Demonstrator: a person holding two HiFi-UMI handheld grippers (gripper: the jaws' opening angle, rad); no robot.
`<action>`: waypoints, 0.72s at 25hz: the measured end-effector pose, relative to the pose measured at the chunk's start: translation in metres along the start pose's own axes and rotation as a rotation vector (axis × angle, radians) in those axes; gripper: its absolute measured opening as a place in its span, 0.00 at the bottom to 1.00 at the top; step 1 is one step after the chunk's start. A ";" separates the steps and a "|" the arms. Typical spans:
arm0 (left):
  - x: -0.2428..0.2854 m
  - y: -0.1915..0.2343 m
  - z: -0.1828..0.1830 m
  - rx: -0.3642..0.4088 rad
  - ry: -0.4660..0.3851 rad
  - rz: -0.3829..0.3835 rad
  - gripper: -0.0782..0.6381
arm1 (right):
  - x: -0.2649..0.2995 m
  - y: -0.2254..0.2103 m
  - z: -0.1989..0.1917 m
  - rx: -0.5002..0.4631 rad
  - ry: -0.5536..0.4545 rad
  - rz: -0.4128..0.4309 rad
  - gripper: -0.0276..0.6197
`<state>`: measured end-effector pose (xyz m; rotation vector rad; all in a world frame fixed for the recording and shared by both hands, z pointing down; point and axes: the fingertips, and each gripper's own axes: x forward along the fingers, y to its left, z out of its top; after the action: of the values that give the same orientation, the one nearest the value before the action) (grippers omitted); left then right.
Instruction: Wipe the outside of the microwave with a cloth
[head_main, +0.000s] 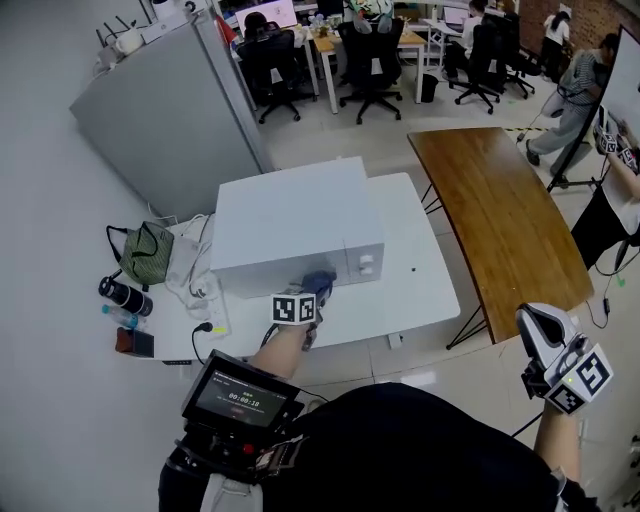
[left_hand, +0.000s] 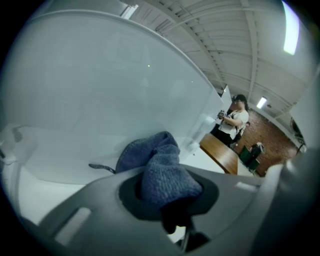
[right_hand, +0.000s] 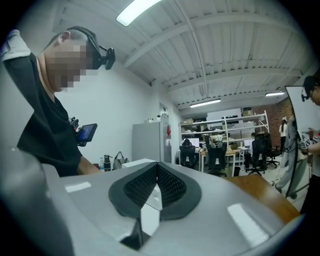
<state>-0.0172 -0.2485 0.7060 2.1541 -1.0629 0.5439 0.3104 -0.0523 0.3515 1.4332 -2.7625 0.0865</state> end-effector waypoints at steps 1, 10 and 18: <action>-0.017 0.028 -0.007 -0.020 -0.010 0.029 0.19 | 0.015 0.016 0.001 -0.009 0.005 0.017 0.05; -0.124 0.225 -0.050 -0.140 -0.044 0.180 0.19 | 0.138 0.170 0.020 -0.032 0.033 0.147 0.05; -0.081 0.176 -0.036 -0.133 -0.024 0.097 0.19 | 0.122 0.157 0.028 -0.026 0.023 0.092 0.05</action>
<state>-0.2098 -0.2583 0.7481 2.0068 -1.1881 0.4787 0.1118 -0.0637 0.3241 1.2910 -2.7991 0.0682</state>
